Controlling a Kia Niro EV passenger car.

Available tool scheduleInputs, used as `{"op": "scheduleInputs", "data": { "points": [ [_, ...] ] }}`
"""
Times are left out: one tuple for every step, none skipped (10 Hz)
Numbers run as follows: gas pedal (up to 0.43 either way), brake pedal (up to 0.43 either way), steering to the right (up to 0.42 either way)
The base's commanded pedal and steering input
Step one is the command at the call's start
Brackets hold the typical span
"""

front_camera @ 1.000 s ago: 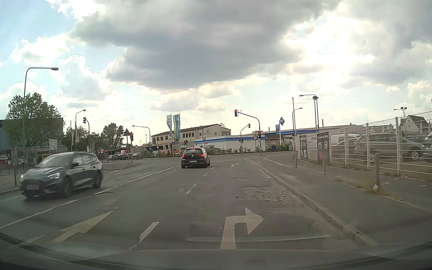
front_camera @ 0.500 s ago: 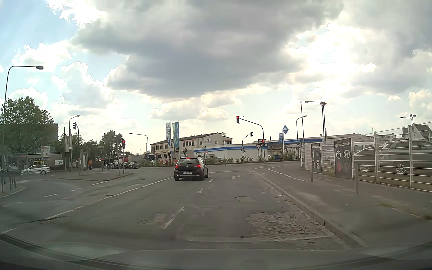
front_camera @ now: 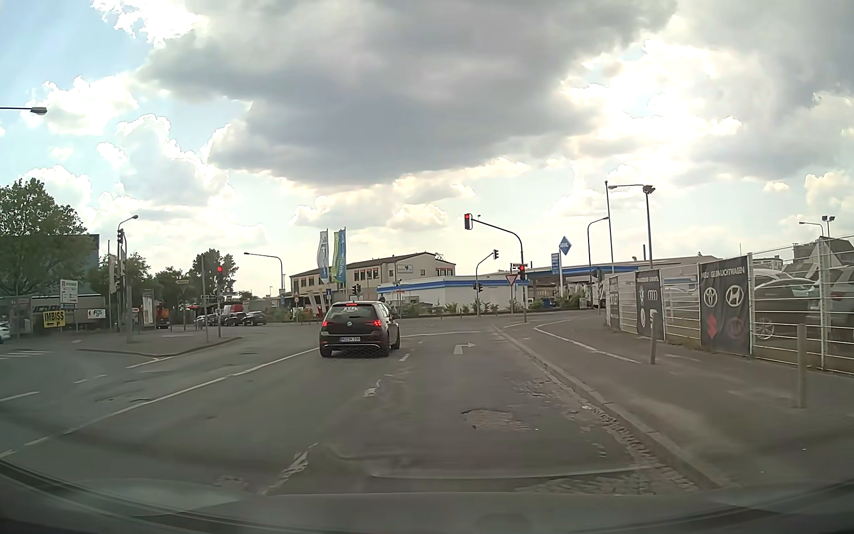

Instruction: Follow the waypoints while adhering to traffic rules and regulations

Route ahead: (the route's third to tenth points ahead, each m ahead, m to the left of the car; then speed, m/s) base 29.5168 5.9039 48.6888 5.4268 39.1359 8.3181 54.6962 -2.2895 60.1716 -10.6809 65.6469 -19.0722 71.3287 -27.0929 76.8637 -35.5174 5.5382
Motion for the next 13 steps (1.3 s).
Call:
{"op": "scheduleInputs", "data": {
  "points": [
    [0.000, 0.183, 0.000],
    [0.000, 0.183, -0.001],
    [0.000, 0.177, 0.000],
    [0.000, 0.177, 0.000],
    [0.000, 0.177, 0.001],
    [0.000, 0.177, 0.000],
    [0.000, 0.177, 0.001],
    [0.000, 0.177, 0.002],
    [0.000, 0.171, 0.002],
    [0.000, 0.171, 0.002],
    [0.000, 0.171, 0.002],
    [0.000, 0.177, 0.002],
    [0.000, 0.171, 0.002]
  ]
}}
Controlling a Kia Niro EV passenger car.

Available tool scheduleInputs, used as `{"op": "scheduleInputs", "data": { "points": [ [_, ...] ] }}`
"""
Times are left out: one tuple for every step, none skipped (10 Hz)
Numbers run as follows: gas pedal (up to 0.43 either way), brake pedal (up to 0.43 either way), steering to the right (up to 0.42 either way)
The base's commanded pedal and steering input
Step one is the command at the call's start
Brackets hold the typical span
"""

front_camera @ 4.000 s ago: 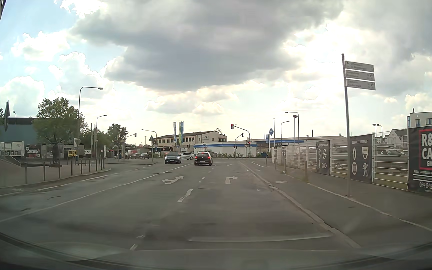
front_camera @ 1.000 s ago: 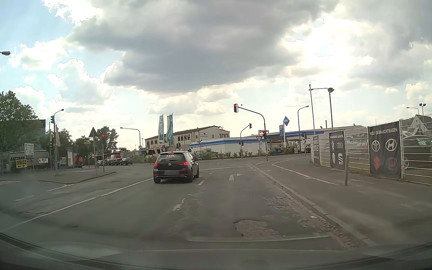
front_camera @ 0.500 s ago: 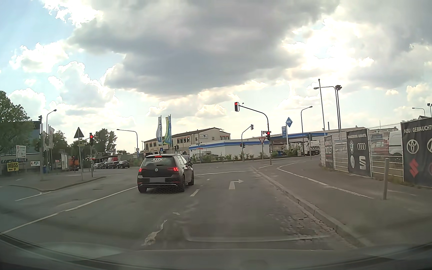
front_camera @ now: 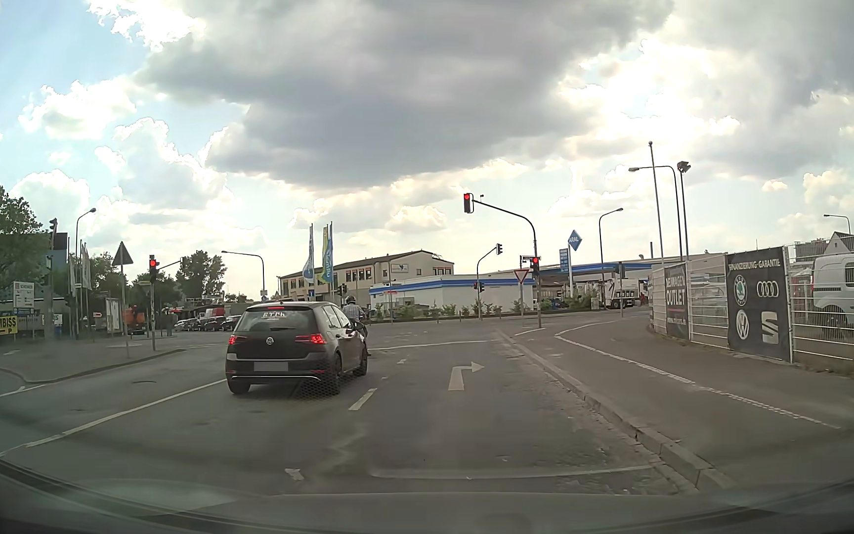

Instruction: Follow the waypoints while adhering to traffic rules and regulations

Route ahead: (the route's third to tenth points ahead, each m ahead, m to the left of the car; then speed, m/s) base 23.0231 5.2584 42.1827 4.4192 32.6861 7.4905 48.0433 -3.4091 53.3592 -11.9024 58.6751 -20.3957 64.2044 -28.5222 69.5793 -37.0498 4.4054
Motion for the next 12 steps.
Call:
{"op": "scheduleInputs", "data": {
  "points": [
    [0.000, 0.177, 0.002],
    [0.000, 0.171, 0.003],
    [0.000, 0.171, 0.002],
    [0.000, 0.171, 0.002],
    [0.000, 0.171, 0.002],
    [0.000, 0.171, 0.002],
    [0.000, 0.171, 0.001],
    [0.000, 0.165, 0.000],
    [0.000, 0.165, 0.000],
    [0.000, 0.165, -0.001],
    [0.000, 0.159, -0.004],
    [0.000, 0.159, -0.009]
  ]
}}
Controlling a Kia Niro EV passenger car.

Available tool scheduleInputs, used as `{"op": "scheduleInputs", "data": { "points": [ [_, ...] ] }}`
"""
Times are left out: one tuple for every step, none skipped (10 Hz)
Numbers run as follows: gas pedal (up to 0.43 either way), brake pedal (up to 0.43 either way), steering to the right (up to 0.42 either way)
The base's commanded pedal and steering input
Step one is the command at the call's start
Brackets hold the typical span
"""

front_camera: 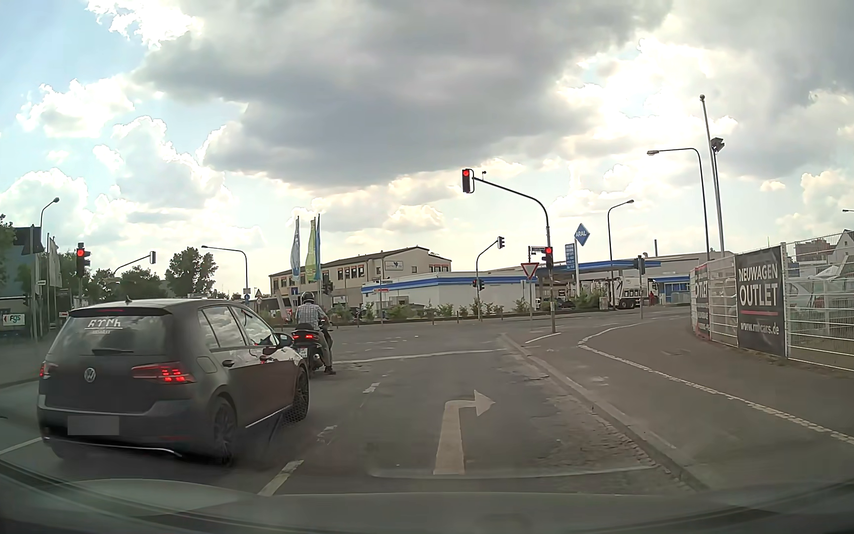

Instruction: Follow the waypoints while adhering to traffic rules and regulations

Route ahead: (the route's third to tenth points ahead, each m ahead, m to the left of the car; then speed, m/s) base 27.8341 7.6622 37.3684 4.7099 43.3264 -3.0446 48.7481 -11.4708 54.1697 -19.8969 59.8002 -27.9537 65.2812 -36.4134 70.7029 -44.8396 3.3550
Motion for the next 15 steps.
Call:
{"op": "scheduleInputs", "data": {
  "points": [
    [0.000, 0.146, -0.011],
    [0.000, 0.140, -0.011],
    [0.000, 0.122, -0.011],
    [0.000, 0.122, -0.011],
    [0.000, 0.116, -0.011],
    [0.000, 0.116, -0.010],
    [0.000, 0.104, -0.011],
    [0.000, 0.091, -0.011],
    [0.000, 0.079, -0.010],
    [0.000, 0.073, -0.011],
    [0.000, 0.073, -0.011],
    [0.000, 0.073, -0.011],
    [0.000, 0.073, -0.011],
    [0.000, 0.073, -0.009],
    [0.000, 0.049, -0.009]
  ]
}}
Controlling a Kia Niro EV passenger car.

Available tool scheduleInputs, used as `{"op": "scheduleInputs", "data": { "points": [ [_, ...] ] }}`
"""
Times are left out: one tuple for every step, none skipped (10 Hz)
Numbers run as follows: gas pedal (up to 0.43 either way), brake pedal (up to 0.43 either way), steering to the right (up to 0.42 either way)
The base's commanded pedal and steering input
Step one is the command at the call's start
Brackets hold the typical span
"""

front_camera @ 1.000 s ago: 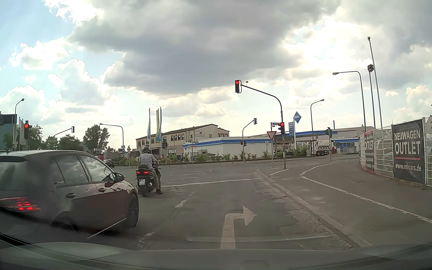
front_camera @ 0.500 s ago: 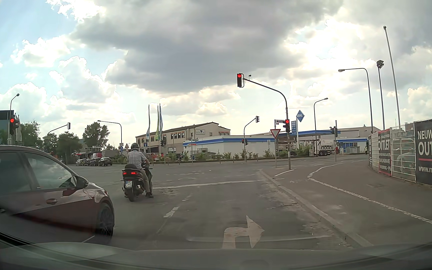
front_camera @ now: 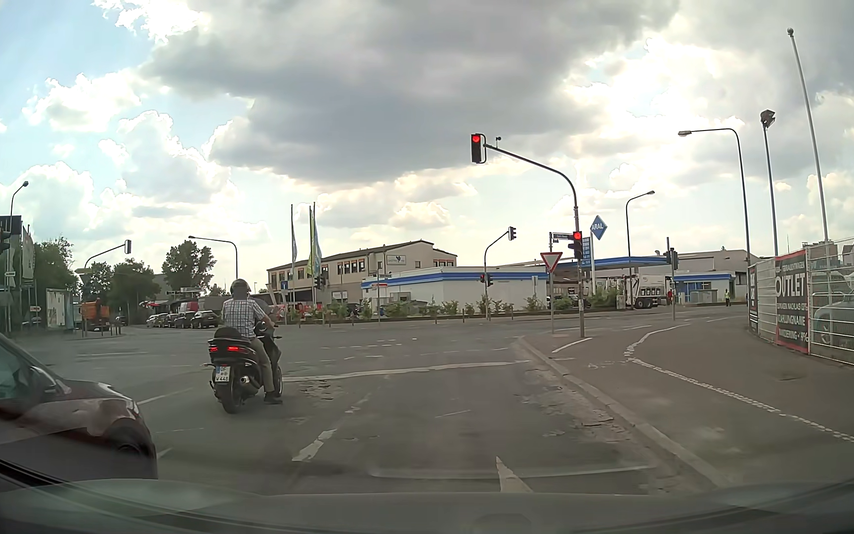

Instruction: Follow the waypoints while adhering to traffic rules and regulations

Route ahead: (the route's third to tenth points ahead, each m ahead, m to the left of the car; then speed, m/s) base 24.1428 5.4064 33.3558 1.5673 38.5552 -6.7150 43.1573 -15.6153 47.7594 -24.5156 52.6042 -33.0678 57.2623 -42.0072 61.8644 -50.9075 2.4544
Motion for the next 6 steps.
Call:
{"op": "scheduleInputs", "data": {
  "points": [
    [0.000, 0.043, -0.009],
    [0.000, 0.037, -0.009],
    [0.000, 0.037, -0.009],
    [0.000, 0.037, -0.011],
    [0.000, 0.037, -0.011],
    [0.000, 0.037, -0.011]
  ]
}}
